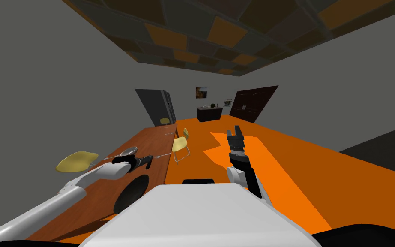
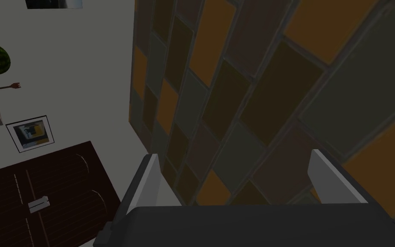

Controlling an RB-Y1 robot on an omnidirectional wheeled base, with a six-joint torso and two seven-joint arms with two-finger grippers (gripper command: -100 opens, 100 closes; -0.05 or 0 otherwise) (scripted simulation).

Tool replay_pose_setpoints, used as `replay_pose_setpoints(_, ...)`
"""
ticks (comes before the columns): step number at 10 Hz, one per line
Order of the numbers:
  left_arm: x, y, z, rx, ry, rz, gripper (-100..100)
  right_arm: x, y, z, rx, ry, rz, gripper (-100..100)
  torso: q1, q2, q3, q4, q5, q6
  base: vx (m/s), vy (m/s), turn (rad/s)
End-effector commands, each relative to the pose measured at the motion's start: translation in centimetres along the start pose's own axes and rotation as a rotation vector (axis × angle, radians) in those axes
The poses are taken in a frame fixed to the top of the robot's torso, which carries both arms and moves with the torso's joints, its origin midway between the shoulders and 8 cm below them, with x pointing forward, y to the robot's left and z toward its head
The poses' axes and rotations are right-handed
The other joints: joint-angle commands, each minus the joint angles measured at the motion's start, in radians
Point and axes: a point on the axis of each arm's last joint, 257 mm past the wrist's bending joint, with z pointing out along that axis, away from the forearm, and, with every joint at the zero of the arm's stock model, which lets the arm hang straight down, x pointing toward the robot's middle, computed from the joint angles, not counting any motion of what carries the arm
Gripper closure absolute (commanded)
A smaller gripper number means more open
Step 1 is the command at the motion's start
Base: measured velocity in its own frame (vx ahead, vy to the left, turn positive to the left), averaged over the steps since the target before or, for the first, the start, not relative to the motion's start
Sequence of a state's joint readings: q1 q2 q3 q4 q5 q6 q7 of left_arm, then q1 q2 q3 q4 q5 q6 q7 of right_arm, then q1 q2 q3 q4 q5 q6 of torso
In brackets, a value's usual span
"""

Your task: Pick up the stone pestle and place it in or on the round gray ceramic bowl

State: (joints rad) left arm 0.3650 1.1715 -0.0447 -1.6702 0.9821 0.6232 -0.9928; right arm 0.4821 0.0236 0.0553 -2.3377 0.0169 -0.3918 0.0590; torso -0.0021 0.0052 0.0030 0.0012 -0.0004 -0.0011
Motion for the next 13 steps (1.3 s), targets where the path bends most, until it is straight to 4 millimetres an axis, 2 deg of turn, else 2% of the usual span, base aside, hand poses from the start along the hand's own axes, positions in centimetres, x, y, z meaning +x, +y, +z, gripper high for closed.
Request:
replay_pose_setpoints(1, -0.9, 0.0, -0.9, -0.002, -0.002, 0.016, 100, 0.0, 0.0, 0.0, 0.000, 0.000, 0.000, 0, 0.000, 0.000, 0.000, 0.000, 0.000, 0.000, -0.036, -0.018, 0.074)
replay_pose_setpoints(5, 0.8, 0.9, -2.0, -0.029, 0.087, 0.055, 100, 0.0, 0.0, 0.0, 0.000, 0.000, 0.000, 0, 0.002, -0.001, -0.001, -0.001, 0.001, -0.001, -0.023, -0.001, 0.088)
replay_pose_setpoints(13, 7.6, 3.2, -3.7, -0.064, 0.334, 0.100, 100, 0.0, 0.0, 0.0, 0.000, 0.000, 0.000, 0, 0.003, -0.005, -0.003, -0.002, 0.001, -0.001, 0.018, 0.024, 0.068)
